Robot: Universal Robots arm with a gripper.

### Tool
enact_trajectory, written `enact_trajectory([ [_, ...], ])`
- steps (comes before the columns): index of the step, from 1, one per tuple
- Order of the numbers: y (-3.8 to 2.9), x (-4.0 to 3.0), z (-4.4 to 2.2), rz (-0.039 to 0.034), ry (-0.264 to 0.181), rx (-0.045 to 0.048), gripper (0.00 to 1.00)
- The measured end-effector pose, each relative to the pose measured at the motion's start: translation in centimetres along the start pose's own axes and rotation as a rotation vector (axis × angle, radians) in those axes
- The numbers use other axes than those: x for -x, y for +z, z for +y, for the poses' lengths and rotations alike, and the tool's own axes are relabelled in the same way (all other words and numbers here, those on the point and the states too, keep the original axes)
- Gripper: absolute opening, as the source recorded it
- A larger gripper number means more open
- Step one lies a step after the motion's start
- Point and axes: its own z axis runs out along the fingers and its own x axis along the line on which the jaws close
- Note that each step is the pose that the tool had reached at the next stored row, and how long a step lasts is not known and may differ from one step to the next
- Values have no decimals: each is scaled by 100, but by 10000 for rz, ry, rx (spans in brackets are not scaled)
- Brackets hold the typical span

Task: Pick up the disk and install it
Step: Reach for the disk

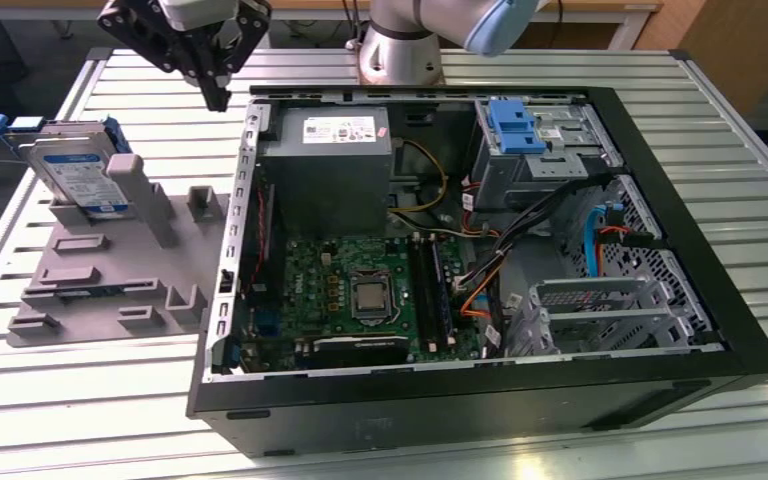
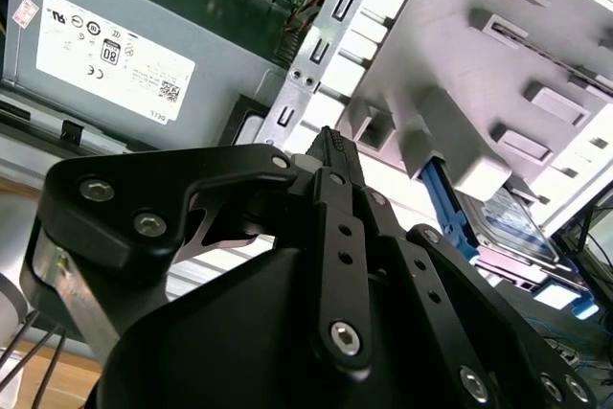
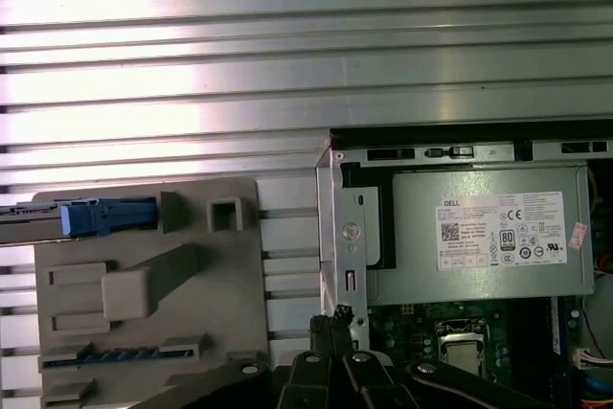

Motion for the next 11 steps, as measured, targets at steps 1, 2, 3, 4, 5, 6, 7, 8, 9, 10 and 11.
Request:
enact_trajectory([
  [1, 0, -4, 0, 1, 0, 0, 11],
  [2, 0, -9, -1, 1, 0, 0, 11],
  [3, 0, -14, -1, 0, 0, 0, 11],
  [4, 1, -18, -1, 0, 1, 0, 11],
  [5, 0, -24, -2, 1, 0, -1, 11],
  [6, 1, -30, -2, 1, 1, 0, 11],
  [7, 1, -41, -2, 1, 0, 0, 11],
  [8, 1, -54, -3, 1, 1, -1, 11],
  [9, 2, -65, -4, 0, 0, 0, 11],
  [10, 2, -71, -4, 1, 0, 0, 11],
  [11, 2, -77, -5, 0, 0, 0, 11],
])
